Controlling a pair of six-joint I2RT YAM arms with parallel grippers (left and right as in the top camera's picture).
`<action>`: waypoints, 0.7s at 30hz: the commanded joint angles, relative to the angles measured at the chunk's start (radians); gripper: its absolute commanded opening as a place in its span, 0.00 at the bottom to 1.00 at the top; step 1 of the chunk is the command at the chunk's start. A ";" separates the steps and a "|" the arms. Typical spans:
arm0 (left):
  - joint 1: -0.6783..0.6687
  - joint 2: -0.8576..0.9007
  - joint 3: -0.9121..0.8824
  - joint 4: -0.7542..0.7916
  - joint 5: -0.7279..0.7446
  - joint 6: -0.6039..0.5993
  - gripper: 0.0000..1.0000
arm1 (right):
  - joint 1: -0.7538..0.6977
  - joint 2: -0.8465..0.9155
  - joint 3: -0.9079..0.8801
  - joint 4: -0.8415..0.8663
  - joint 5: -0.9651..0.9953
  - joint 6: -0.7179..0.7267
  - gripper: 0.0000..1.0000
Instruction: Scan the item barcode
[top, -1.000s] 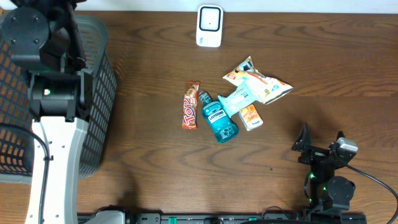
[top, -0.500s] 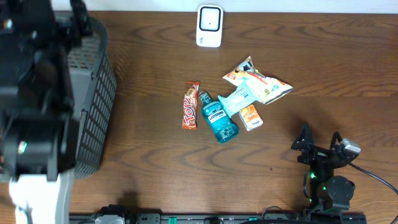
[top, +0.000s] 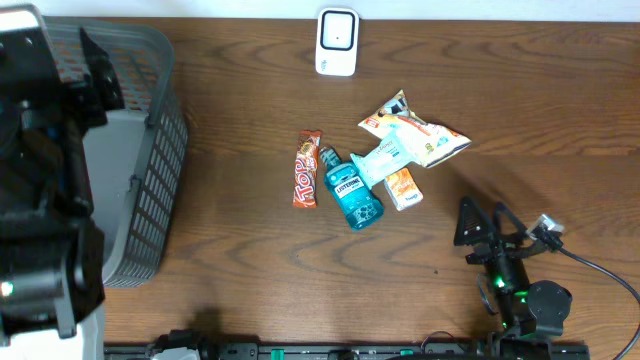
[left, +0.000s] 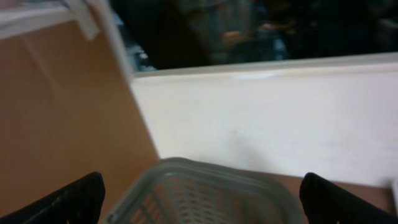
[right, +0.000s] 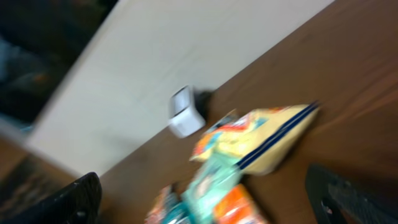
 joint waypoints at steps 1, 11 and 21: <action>0.004 -0.091 0.012 -0.040 0.172 -0.021 1.00 | 0.000 0.002 -0.001 -0.007 -0.148 0.114 0.99; 0.004 -0.292 0.009 -0.075 0.245 -0.077 0.99 | 0.000 0.003 0.000 0.079 -0.192 0.121 0.99; 0.004 -0.515 0.002 -0.082 0.244 -0.076 0.99 | 0.036 0.222 0.211 -0.034 -0.158 -0.136 0.99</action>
